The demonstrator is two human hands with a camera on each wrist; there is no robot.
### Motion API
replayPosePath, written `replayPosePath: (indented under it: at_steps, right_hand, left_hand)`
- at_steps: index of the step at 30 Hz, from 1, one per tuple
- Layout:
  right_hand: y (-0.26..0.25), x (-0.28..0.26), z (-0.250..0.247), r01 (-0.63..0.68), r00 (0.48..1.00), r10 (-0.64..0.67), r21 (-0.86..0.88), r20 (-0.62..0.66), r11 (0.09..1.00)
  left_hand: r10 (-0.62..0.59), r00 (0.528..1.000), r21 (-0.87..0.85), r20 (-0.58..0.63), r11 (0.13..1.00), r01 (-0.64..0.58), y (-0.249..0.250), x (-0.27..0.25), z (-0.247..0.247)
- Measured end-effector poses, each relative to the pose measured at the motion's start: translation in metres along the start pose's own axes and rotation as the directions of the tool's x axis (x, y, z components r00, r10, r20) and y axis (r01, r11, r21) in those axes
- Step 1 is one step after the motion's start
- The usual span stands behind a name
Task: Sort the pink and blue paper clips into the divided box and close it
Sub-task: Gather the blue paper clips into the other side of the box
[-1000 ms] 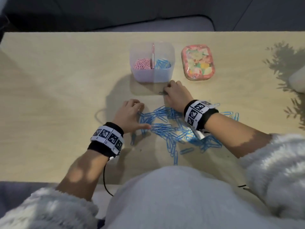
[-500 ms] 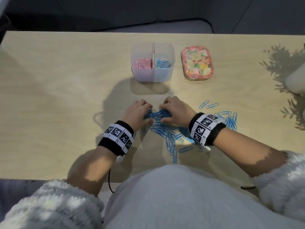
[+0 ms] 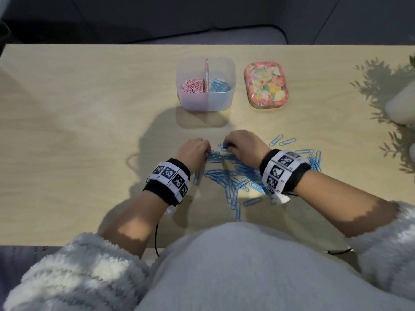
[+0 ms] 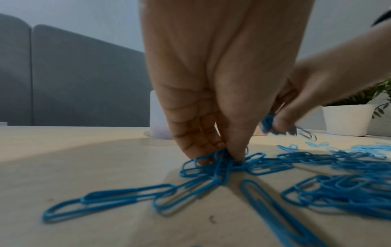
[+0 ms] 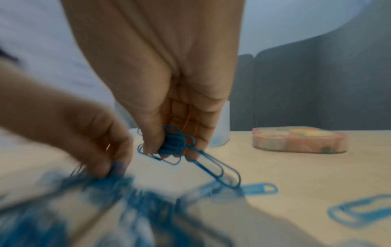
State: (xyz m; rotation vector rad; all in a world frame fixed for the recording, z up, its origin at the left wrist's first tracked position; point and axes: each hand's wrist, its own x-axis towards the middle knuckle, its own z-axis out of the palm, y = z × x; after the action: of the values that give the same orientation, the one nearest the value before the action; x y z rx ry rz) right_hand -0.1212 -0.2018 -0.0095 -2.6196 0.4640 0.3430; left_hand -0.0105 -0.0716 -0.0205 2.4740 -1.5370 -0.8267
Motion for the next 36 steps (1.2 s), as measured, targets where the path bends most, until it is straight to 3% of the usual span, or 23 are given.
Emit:
replayPosePath:
  at_steps: [3,7,12,17,20,23,26,28,31,34,36]
  right_hand:
    - [0.004,0.009,-0.039,-0.024,0.988,0.049,0.165,-0.145,0.986]
    - [0.001,0.041,-0.100,-0.061,0.954,0.128,0.243,-0.270,0.968]
    - [0.006,0.103,-0.118,-0.252,0.914,0.333,0.321,-0.231,0.913]
    - [0.000,0.116,-0.115,-0.288,0.911,0.371,0.370,-0.178,0.883]
    - [0.003,0.103,-0.117,-0.258,0.899,0.389,0.476,-0.201,0.841]
    - [0.013,0.078,-0.116,-0.169,0.872,0.418,0.645,-0.255,0.746]
    - [0.026,0.045,-0.106,-0.137,0.867,0.452,0.770,-0.212,0.623]
    - [0.039,0.022,-0.096,-0.150,0.867,0.466,0.797,-0.179,0.585]
    - [0.065,-0.012,-0.080,-0.232,0.850,0.506,0.758,-0.147,0.610]
    - [0.100,-0.046,-0.057,-0.358,0.795,0.587,0.665,-0.151,0.655]
    - [0.119,-0.068,-0.043,-0.485,0.751,0.634,0.501,-0.181,0.717]
  left_hand:
    - [0.007,1.000,0.004,0.002,1.000,-0.007,-0.002,0.000,-0.002]
    - [0.000,1.000,-0.040,-0.029,0.999,-0.002,0.000,0.002,-0.006]
    - [0.001,0.988,-0.228,-0.153,0.973,-0.037,0.004,0.005,-0.025]
    - [-0.001,0.951,-0.402,-0.310,0.907,-0.130,0.014,0.029,-0.071]
    - [-0.080,0.900,-0.421,-0.428,0.899,-0.120,0.019,0.060,-0.098]
    - [-0.188,0.862,-0.498,-0.470,0.863,-0.083,0.026,0.090,-0.116]
    - [-0.208,0.866,-0.444,-0.455,0.896,-0.018,0.034,0.116,-0.121]
    - [-0.206,0.893,-0.372,-0.399,0.927,0.048,0.038,0.126,-0.119]
    - [-0.183,0.922,-0.251,-0.342,0.963,0.097,0.039,0.130,-0.112]
    - [-0.112,0.943,-0.265,-0.315,0.964,0.026,0.039,0.112,-0.110]
    - [-0.050,0.921,-0.295,-0.386,0.953,-0.072,0.033,0.088,-0.106]
